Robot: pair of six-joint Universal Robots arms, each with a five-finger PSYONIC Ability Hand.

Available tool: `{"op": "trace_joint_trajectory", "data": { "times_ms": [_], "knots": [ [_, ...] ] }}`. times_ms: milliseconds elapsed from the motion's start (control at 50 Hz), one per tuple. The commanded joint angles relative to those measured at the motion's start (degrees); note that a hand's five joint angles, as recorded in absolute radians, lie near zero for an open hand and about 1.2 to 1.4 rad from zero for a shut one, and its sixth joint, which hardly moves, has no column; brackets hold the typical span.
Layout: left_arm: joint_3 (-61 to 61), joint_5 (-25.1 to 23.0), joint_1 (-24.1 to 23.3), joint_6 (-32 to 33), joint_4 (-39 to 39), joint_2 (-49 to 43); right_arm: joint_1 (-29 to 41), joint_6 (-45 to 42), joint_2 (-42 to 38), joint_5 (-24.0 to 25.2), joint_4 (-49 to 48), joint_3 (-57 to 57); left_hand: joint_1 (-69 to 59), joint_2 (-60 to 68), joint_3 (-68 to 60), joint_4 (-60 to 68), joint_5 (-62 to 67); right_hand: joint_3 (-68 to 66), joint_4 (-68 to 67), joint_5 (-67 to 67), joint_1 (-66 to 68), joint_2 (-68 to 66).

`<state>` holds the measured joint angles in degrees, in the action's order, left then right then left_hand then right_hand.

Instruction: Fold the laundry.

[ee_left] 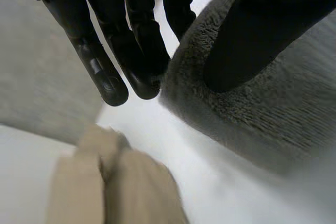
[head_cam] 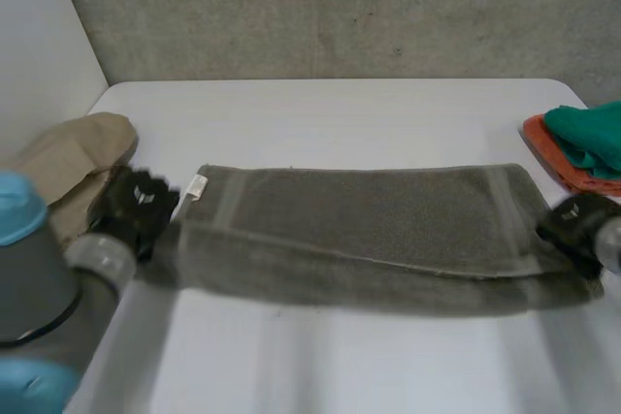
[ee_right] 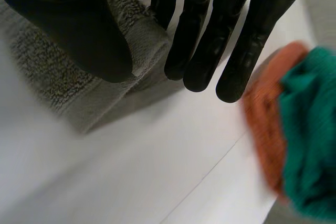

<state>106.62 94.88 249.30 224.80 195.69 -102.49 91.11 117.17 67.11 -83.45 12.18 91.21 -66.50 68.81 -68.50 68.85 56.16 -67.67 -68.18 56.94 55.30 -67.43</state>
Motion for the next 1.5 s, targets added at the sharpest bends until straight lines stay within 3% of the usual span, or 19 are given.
{"op": "trace_joint_trajectory", "data": {
  "times_ms": [20, 140, 200, 220, 300, 380, 580, 740, 840, 920, 1000, 1100, 1160, 1300, 1500],
  "knots": [
    [-18.35, 1.61, -1.80, -0.15, 11.90, -17.02, 5.57, 3.59, -8.30, -3.12, -9.01, -16.21, -13.50, 11.19, -11.50, 11.15, 13.84, -12.33, -11.82, 13.06, 24.70, -12.57],
    [-39.51, 3.64, -0.93, -1.02, 18.39, -21.61, 7.94, 4.11, -9.72, -3.39, -21.83, -30.28, -13.50, 11.19, -11.50, 11.15, 13.84, -12.33, -11.82, 13.06, 24.70, -12.57],
    [-45.16, 3.64, -0.57, -1.47, 23.05, -21.78, 8.65, 5.25, -9.19, -3.47, -34.91, -34.25, -13.50, 11.19, -11.50, 11.15, 13.84, -12.33, -11.82, 13.06, 24.70, -12.57],
    [-47.27, 4.16, -0.40, -2.34, 26.55, -21.52, 8.82, 7.35, -8.23, -3.73, -43.39, -34.86, -13.50, 11.19, -11.50, 11.15, 13.84, -12.33, -11.82, 13.06, 24.70, -12.57],
    [-47.91, 4.17, -0.13, -4.89, 34.30, -20.73, 9.09, 10.79, -6.47, -3.65, -49.80, -34.69, -13.50, 11.19, -11.50, 11.15, 13.84, -12.33, -11.82, 13.06, 24.70, -12.57],
    [-46.42, 4.34, -0.13, -5.77, 34.58, -19.32, 9.18, 14.13, -6.29, -3.74, -49.54, -33.90, -13.50, 11.19, -11.50, 11.15, 13.84, -12.33, -11.82, 13.06, 24.70, -12.57],
    [-26.66, 3.64, 0.92, -6.65, 33.79, -20.02, 9.18, 16.33, -9.10, -2.86, -46.12, -20.99, -13.50, 11.19, -11.50, 11.15, 13.84, -12.33, -11.82, 13.06, 24.70, -12.57],
    [-14.17, 0.74, 0.92, -6.74, 33.61, -20.38, 8.56, 18.18, -12.00, -1.10, -37.15, -9.92, -13.50, 11.19, -11.50, 11.15, 13.84, -12.33, -11.82, 13.06, 24.70, -12.57],
    [-6.43, -1.19, 0.92, -6.21, 31.51, -14.59, 8.56, 17.92, -10.25, -0.75, -29.60, -4.73, -13.50, 11.19, -11.50, 11.15, 13.84, -12.33, -11.82, 13.06, 24.70, -12.57],
    [-0.81, -1.46, 0.92, -6.13, 23.00, -7.03, 8.12, 16.95, -4.63, -0.48, -20.99, -0.77, -13.50, 11.19, -11.50, 11.15, 13.84, -12.33, -11.82, 13.06, 24.70, -12.57],
    [3.41, -1.55, 1.01, -5.25, 6.08, 1.39, 5.76, 13.36, 1.87, -0.40, -8.08, 2.57, -13.50, 11.19, -11.50, 11.15, 13.84, -12.33, -11.82, 13.06, 24.70, -12.57],
    [6.23, -1.63, 1.01, -0.25, -12.59, 6.25, -1.35, -0.24, 8.72, -0.83, 9.66, 8.53, -13.50, 11.19, -11.50, 11.15, 13.84, -12.33, -11.82, 13.06, 24.70, -12.57],
    [6.94, -1.55, 0.40, 3.00, -19.63, 6.87, -3.56, -5.27, 9.62, -1.01, 11.63, 10.30, -13.50, 11.19, -11.50, 11.15, 13.84, -12.33, -11.82, 13.06, 24.70, -12.57],
    [3.43, -0.84, -0.57, 3.19, -10.43, 4.42, -4.01, -5.55, 5.85, -2.33, 2.33, 8.55, -13.50, 11.19, -11.50, 11.15, 13.84, -12.33, -11.82, 13.06, 24.70, -12.57],
    [-8.61, 1.00, -2.33, 1.61, 9.96, -11.92, 4.34, 1.30, -6.09, -4.87, -15.93, -3.47, -13.50, 11.19, -11.50, 11.15, 13.84, -12.33, -11.82, 13.06, 24.70, -12.57]
  ]
}}
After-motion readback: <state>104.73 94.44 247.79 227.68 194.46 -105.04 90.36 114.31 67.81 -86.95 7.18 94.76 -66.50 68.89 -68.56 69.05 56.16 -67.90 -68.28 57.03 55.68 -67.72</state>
